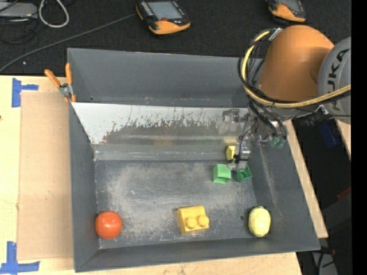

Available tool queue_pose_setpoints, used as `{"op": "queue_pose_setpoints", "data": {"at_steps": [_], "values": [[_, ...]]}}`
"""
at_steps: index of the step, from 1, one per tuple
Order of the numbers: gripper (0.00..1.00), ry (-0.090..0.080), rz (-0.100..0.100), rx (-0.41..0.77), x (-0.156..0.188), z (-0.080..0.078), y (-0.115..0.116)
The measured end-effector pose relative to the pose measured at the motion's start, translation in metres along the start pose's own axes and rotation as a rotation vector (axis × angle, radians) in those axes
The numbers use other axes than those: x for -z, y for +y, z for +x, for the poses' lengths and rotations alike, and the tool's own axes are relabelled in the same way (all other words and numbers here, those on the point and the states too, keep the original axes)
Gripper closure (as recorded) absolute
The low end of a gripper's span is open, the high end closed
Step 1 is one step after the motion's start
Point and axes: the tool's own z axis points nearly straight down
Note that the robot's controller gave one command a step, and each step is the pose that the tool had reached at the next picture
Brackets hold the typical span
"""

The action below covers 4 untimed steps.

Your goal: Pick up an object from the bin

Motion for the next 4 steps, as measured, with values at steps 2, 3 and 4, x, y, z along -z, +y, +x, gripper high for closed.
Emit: {"op": "queue_pose_setpoints", "data": {"at_steps": [2,3,4], "values": [[0.0,-0.009,-0.001,-0.108,-0.08,0.01,-0.028],[0.0,-0.012,-0.001,-0.036,-0.089,0.014,-0.041],[0.0,-0.004,-0.002,-0.105,-0.112,0.024,-0.058]]}}
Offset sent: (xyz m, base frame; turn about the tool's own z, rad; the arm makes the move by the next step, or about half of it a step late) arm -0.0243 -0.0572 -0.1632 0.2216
